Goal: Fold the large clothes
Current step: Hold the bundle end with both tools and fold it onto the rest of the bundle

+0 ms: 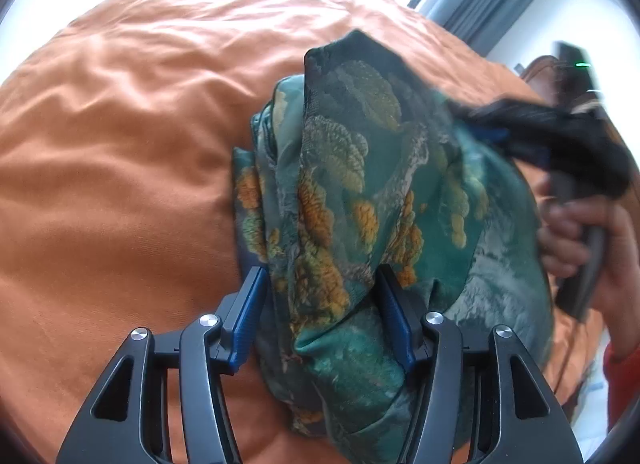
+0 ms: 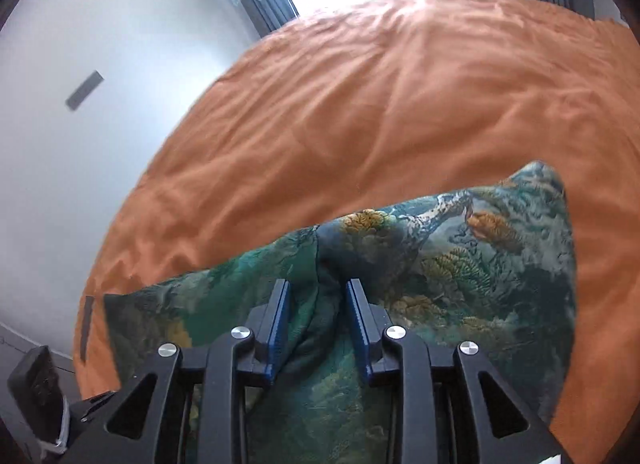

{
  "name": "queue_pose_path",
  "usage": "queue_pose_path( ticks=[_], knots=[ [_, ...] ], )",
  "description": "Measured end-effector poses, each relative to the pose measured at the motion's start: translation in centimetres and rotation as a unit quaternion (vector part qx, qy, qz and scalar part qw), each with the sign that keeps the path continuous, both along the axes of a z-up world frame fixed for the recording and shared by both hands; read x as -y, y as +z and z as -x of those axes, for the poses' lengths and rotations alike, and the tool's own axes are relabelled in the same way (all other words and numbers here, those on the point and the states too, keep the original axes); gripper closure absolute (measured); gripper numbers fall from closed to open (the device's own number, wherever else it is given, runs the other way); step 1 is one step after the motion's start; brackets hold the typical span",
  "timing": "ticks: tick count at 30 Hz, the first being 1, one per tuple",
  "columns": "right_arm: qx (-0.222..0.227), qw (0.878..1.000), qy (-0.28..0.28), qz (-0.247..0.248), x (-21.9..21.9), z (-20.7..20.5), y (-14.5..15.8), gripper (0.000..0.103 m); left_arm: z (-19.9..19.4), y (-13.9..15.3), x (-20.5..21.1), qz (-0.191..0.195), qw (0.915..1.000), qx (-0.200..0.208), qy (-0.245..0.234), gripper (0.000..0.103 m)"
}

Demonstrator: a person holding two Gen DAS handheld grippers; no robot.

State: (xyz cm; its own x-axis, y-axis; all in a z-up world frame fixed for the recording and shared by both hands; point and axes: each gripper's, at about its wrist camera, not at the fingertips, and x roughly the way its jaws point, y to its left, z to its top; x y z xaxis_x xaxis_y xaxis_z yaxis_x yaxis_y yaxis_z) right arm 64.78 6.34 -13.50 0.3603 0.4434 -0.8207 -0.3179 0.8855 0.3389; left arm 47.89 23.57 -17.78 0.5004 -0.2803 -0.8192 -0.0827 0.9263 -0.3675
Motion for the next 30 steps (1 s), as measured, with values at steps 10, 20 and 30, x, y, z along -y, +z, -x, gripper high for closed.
queue_pose_path(
  ticks=[10, 20, 30],
  knots=[
    [0.030, 0.999, 0.038, 0.021, 1.5, 3.8, 0.8, 0.075, -1.2, -0.5, 0.9, -0.028, 0.9995, -0.002, -0.013, 0.045],
    [0.106, 0.990, 0.093, 0.003, 11.5, 23.3, 3.5, 0.075, -1.4, -1.4, 0.4, -0.008, 0.9999, -0.001, -0.010, 0.045],
    [0.022, 1.000, 0.020, -0.010, 11.0, 21.4, -4.4, 0.077, -1.4, -2.4, 0.7, -0.018, 0.9998, -0.003, -0.006, 0.043]
  ],
)
